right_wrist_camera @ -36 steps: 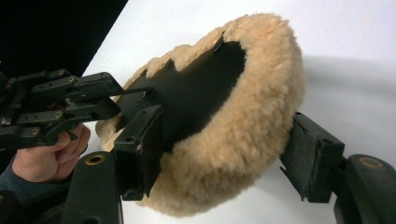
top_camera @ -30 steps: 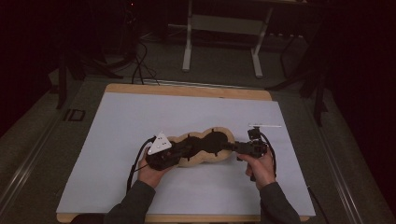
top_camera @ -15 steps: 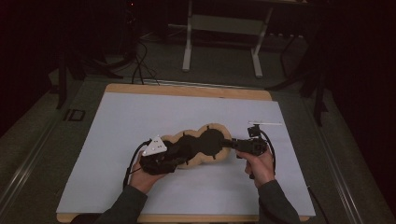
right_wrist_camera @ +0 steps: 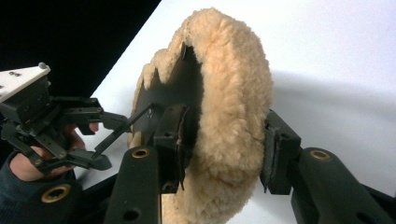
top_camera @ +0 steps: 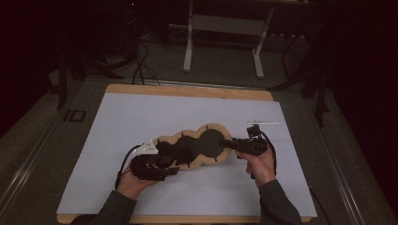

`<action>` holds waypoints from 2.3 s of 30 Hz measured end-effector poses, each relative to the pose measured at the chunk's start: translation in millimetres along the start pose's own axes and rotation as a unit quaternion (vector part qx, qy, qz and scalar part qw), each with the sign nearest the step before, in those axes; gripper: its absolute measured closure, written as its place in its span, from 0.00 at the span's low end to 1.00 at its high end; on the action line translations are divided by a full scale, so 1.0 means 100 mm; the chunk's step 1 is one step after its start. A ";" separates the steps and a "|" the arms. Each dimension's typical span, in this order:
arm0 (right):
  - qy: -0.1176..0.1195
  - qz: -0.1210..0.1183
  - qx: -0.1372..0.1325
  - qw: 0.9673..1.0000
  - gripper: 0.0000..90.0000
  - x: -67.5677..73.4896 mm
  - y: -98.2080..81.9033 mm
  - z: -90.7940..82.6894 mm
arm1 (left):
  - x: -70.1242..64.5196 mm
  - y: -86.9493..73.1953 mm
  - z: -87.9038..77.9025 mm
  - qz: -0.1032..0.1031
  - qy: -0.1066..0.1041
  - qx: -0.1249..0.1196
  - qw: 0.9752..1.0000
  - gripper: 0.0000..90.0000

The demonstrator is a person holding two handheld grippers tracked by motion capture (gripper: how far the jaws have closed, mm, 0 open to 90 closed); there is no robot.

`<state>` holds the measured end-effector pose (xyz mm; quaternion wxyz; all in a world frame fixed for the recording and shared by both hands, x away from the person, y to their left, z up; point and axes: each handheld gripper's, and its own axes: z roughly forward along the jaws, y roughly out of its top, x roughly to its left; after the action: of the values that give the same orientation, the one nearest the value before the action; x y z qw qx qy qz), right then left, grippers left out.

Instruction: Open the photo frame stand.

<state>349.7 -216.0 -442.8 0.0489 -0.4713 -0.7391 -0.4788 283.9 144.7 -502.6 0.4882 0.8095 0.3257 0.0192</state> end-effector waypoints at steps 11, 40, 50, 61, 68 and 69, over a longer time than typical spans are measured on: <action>-0.007 -0.024 0.004 1.000 0.64 0.03 0.01 -0.01 | 0.20 -0.10 -0.31 -0.026 0.032 -0.044 0.998 0.48; -0.027 -0.103 0.020 0.994 0.62 0.13 -0.01 -0.05 | 0.49 -0.22 -0.54 -0.076 0.097 -0.102 0.987 0.44; -0.035 -0.137 0.040 0.989 0.62 0.12 -0.05 -0.07 | 0.56 -0.25 -0.50 -0.082 0.108 -0.086 0.987 0.39; -0.042 -0.173 0.043 0.983 0.61 0.15 -0.10 -0.09 | 0.61 -0.31 -0.41 -0.103 0.090 -0.050 0.989 0.39; -0.043 -0.191 0.050 0.979 0.61 0.09 -0.18 -0.10 | 0.64 -0.33 -0.36 -0.112 0.067 -0.031 0.991 0.42; -0.043 -0.193 0.050 0.979 0.61 0.08 -0.20 -0.10 | 0.64 -0.32 -0.35 -0.114 0.057 -0.028 0.991 0.42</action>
<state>327.1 -220.8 -446.2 -0.0525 -0.3369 -0.8405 -0.4210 305.3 216.9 -528.5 0.4901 0.7509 0.4423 0.0189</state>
